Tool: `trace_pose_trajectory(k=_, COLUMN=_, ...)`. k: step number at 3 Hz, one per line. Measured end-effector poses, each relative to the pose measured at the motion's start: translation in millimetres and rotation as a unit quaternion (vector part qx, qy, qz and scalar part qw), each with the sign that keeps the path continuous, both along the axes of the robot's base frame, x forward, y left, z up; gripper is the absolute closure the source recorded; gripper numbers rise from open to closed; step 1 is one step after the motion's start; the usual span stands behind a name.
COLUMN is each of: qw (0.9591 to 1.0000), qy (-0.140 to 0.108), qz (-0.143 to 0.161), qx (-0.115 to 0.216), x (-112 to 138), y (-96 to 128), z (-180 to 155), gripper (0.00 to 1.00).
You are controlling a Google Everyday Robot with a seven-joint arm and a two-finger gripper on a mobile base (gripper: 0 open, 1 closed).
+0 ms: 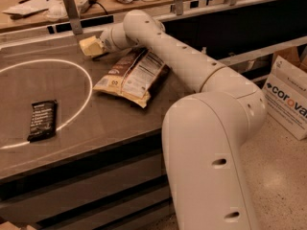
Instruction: Pick sponge
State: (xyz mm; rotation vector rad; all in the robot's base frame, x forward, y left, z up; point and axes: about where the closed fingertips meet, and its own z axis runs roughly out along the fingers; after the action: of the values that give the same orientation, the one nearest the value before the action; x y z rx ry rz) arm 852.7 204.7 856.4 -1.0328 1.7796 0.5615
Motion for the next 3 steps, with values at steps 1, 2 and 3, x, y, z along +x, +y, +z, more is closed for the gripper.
trace_pose_trajectory(k=1, qw=0.9999, qy=-0.001, qz=0.009, qx=0.006, x=2, y=6, z=-1, gripper=0.67)
trace_pose_trajectory(k=2, qw=0.9996, qy=-0.009, qz=0.025, qx=0.008, x=1, y=6, z=9, gripper=0.97)
trace_pose_trajectory(k=3, qw=0.9978, qy=-0.03, qz=0.054, qx=0.023, x=-11, y=-5, z=41, gripper=1.0)
